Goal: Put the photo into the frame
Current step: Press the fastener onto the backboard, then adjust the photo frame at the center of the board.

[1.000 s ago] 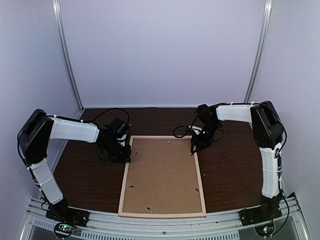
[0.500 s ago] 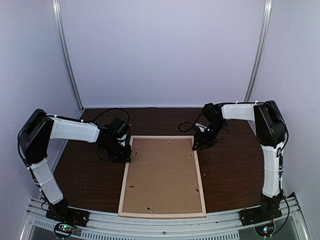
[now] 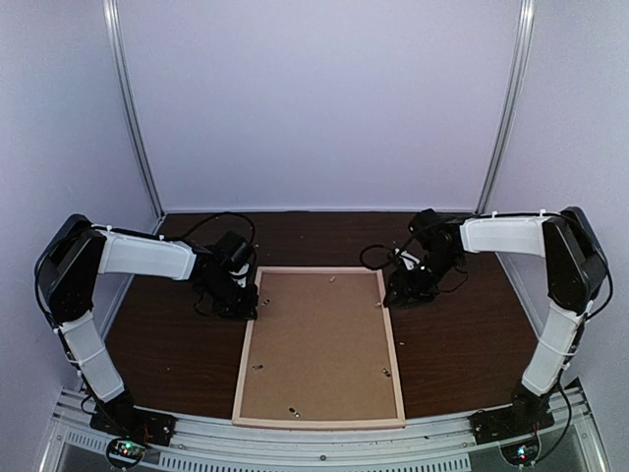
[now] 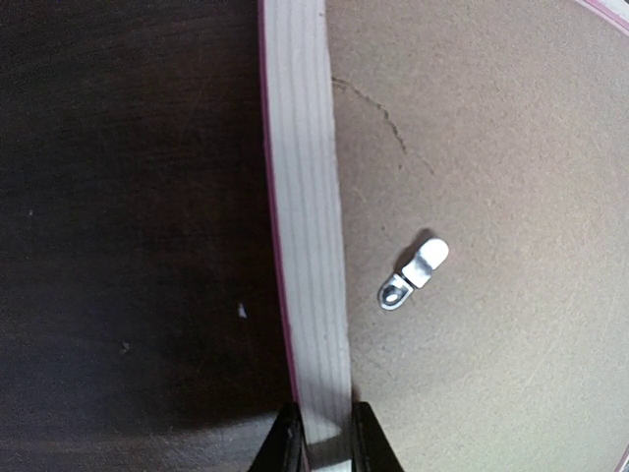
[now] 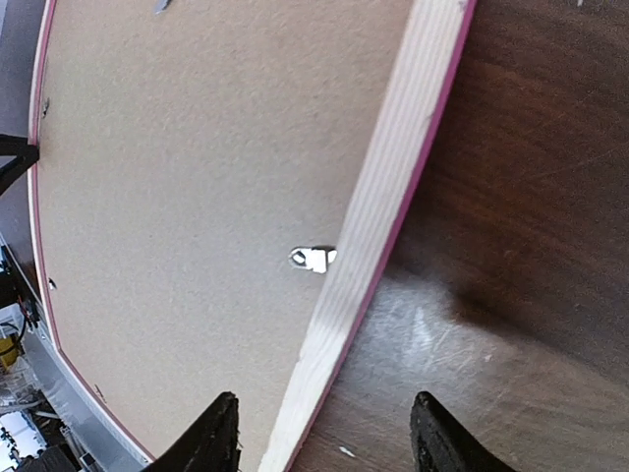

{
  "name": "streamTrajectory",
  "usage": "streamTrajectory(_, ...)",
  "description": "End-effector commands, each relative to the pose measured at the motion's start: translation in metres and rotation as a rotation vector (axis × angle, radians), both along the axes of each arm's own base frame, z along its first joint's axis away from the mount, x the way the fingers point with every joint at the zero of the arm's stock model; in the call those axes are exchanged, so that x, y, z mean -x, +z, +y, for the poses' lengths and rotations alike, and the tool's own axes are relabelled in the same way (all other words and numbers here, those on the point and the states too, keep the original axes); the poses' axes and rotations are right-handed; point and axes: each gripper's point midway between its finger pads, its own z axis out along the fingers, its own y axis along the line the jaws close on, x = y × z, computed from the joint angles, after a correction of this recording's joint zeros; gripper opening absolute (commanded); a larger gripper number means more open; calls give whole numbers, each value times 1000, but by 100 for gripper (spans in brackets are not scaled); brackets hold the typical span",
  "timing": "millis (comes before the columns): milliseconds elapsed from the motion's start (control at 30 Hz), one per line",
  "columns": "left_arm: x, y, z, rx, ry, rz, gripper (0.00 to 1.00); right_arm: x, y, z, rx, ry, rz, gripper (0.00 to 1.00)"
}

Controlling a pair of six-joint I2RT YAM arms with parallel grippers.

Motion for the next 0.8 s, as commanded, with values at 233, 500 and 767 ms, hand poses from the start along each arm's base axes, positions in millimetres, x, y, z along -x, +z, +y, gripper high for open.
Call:
streamTrajectory(233,-3,-2,-12,25,-42,-26,16,36,-20,13,56,-29,-16,59)
streamTrajectory(500,-5,0,-14,28,-49,-32,16,44,-32,19,72,-29,-5,50)
streamTrajectory(767,-6,3,-13,31,-43,-43,16,29,-38,9,186,-44,-36,29)
